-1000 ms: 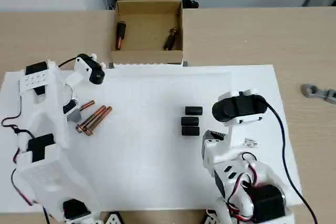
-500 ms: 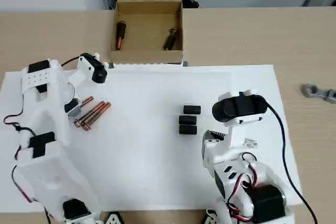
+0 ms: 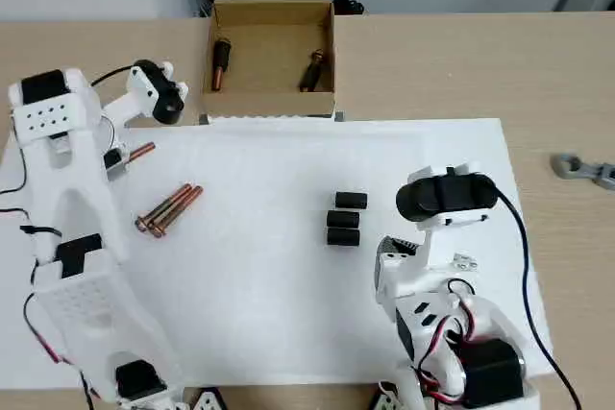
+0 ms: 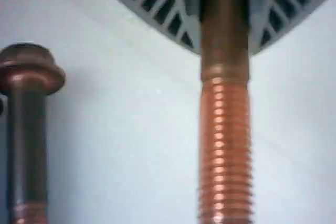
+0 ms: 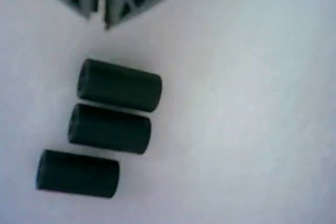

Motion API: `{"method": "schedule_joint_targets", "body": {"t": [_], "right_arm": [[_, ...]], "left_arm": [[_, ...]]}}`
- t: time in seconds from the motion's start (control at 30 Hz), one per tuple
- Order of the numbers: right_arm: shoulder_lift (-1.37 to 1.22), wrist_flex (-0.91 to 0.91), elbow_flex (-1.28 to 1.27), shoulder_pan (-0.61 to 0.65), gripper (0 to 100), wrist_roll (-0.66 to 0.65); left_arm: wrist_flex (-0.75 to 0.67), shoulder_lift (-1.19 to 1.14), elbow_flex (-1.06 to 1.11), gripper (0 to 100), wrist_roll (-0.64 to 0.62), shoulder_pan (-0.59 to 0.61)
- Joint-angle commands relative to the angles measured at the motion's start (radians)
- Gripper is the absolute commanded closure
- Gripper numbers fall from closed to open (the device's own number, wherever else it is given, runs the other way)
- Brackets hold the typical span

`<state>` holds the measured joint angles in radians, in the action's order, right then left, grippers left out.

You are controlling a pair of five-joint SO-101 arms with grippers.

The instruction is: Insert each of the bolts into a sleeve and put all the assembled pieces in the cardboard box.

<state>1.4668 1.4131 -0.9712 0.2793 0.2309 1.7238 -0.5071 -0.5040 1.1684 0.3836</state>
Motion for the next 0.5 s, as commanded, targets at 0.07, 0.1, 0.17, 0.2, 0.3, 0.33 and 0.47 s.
{"method": "schedule_joint_targets", "body": {"t": [0.07, 0.1, 0.17, 0.2, 0.3, 0.33, 0.47], "right_arm": [[-0.004, -0.008, 0.003, -0.016, 99.5, 0.011], [-0.007, -0.008, 0.003, -0.016, 99.5, 0.011], [-0.007, -0.008, 0.003, -0.018, 99.5, 0.011], [-0.007, -0.008, 0.003, -0.019, 99.5, 0.011], [-0.007, -0.012, 0.003, -0.061, 99.5, 0.037], [-0.007, -0.010, 0.003, -0.070, 99.5, 0.043], [-0.008, -0.010, 0.000, -0.076, 99.5, 0.044]], "left_arm": [[0.031, 0.015, -0.071, 100, 0.123, -0.049], [0.031, 0.015, -0.071, 100, 0.146, -0.064], [0.031, 0.014, -0.068, 100, 0.189, -0.098], [0.031, 0.014, -0.065, 100, 0.209, -0.118], [0.029, 0.009, -0.044, 100, 0.275, -0.181], [0.029, 0.006, -0.041, 100, 0.288, -0.203], [0.029, 0.005, -0.016, 100, 0.334, -0.295]]}}
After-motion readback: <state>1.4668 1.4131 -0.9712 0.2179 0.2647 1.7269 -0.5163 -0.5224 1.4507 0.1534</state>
